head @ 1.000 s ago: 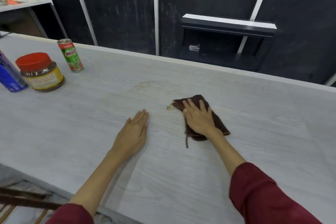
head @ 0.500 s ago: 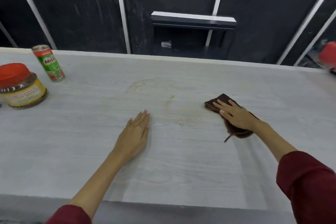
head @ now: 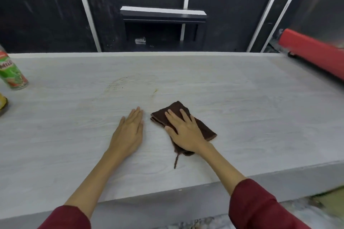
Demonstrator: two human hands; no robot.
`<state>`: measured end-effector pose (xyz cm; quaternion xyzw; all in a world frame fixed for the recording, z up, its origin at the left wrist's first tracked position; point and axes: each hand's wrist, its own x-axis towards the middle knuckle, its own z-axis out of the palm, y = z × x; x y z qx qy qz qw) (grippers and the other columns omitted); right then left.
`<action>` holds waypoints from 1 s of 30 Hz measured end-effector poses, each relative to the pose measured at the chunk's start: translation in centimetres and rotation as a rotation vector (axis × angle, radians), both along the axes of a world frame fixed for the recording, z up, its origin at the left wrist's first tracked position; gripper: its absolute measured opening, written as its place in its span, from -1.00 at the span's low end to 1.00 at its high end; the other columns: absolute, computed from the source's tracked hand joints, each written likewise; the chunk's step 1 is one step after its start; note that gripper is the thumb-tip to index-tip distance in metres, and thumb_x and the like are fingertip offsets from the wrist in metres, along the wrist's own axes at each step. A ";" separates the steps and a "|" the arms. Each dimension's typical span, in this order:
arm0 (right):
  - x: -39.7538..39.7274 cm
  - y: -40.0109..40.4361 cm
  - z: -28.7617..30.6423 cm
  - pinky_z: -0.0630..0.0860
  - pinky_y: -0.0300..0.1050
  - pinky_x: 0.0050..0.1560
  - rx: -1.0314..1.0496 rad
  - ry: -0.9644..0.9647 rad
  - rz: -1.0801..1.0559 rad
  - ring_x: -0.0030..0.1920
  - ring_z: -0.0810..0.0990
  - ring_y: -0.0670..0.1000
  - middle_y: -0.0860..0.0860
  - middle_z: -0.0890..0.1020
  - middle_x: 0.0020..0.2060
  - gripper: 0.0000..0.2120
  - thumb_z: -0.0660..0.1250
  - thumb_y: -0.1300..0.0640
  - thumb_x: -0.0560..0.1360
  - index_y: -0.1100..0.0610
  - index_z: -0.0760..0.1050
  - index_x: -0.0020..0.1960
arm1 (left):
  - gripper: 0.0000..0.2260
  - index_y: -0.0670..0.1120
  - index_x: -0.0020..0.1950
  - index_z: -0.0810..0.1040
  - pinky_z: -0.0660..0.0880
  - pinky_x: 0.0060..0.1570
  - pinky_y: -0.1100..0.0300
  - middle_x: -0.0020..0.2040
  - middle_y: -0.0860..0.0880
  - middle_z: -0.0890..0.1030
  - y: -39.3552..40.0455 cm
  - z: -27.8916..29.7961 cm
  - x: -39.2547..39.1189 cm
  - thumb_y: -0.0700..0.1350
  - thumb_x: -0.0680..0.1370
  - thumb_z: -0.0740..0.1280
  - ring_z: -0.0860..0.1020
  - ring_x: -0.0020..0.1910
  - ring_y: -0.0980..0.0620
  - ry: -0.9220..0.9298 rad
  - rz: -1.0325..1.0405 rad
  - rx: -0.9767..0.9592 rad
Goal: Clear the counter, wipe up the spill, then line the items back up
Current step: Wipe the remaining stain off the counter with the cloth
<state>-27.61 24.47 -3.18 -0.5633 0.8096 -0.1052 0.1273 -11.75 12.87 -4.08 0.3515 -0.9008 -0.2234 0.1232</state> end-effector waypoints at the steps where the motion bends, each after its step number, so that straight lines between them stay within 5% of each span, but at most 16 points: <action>1: -0.3 1.2 0.0 -0.10 0.10 0.49 -0.002 0.027 0.009 0.53 -0.11 0.07 -0.15 0.01 0.53 -0.41 -0.16 -0.25 0.54 -0.05 -0.04 0.52 | -0.57 -0.08 0.51 0.03 -0.12 0.51 0.15 0.55 0.03 0.02 0.0 0.0 0.1 -0.08 0.64 -0.07 -0.03 0.52 0.15 0.003 -0.010 -0.003; 5: -2.8 6.9 0.2 0.11 0.07 0.41 -0.001 0.222 -0.174 0.51 0.02 0.14 -0.14 0.05 0.52 -0.04 -0.52 -0.47 0.24 -0.08 -0.02 0.51 | -0.57 -0.08 0.52 0.02 -0.14 0.50 0.16 0.55 0.03 0.01 -0.3 -0.1 1.1 -0.07 0.64 -0.08 -0.05 0.52 0.15 0.006 -0.016 -0.006; 8: -1.6 7.1 0.2 0.05 0.12 0.44 0.060 0.184 -0.322 0.50 -0.04 0.27 -0.02 -0.01 0.54 0.02 -0.50 -0.46 0.22 0.05 -0.08 0.52 | -0.57 -0.10 0.51 0.02 -0.13 0.50 0.15 0.55 0.02 0.01 -0.7 -0.4 2.1 -0.07 0.64 -0.08 -0.04 0.52 0.13 -0.005 0.015 -0.009; 15: 3.7 -4.0 -0.8 -0.16 0.24 0.46 0.000 0.087 -0.324 0.48 -0.15 0.34 0.18 -0.11 0.53 -0.30 -0.15 -0.22 0.57 0.23 -0.16 0.51 | -0.56 -0.12 0.51 0.01 -0.11 0.51 0.10 0.55 -0.02 0.02 -2.3 -0.5 2.9 -0.08 0.64 -0.08 -0.02 0.53 0.08 -0.030 0.079 -0.016; 19: 6.4 -9.2 -0.5 -0.19 0.24 0.45 -0.010 0.056 -0.206 0.49 -0.17 0.33 0.18 -0.11 0.52 -0.37 -0.12 -0.12 0.60 0.25 -0.16 0.51 | -0.56 -0.13 0.51 0.04 -0.08 0.51 0.06 0.55 -0.04 0.04 -2.8 -0.4 3.2 -0.08 0.63 -0.08 -0.01 0.53 0.07 -0.007 0.135 -0.014; 23: 4.5 -7.2 -0.6 -0.14 0.17 0.48 -0.039 0.068 -0.150 0.52 -0.12 0.22 0.10 -0.06 0.54 -0.42 -0.11 -0.08 0.61 0.19 -0.11 0.52 | -0.56 -0.11 0.51 0.03 -0.11 0.50 0.10 0.55 -0.01 0.03 -2.9 -0.1 3.7 -0.07 0.63 -0.08 -0.02 0.53 0.09 -0.011 0.136 -0.010; 30: -7.6 0.3 -1.0 -0.03 0.21 0.46 -0.045 0.107 -0.531 0.51 -0.01 0.22 0.06 0.07 0.53 -0.44 -0.07 -0.11 0.59 0.13 0.03 0.51 | -0.56 -0.11 0.52 0.00 -0.14 0.49 0.14 0.55 -0.01 0.00 -2.3 -0.2 1.6 -0.07 0.64 -0.08 -0.04 0.53 0.11 -0.010 0.090 0.005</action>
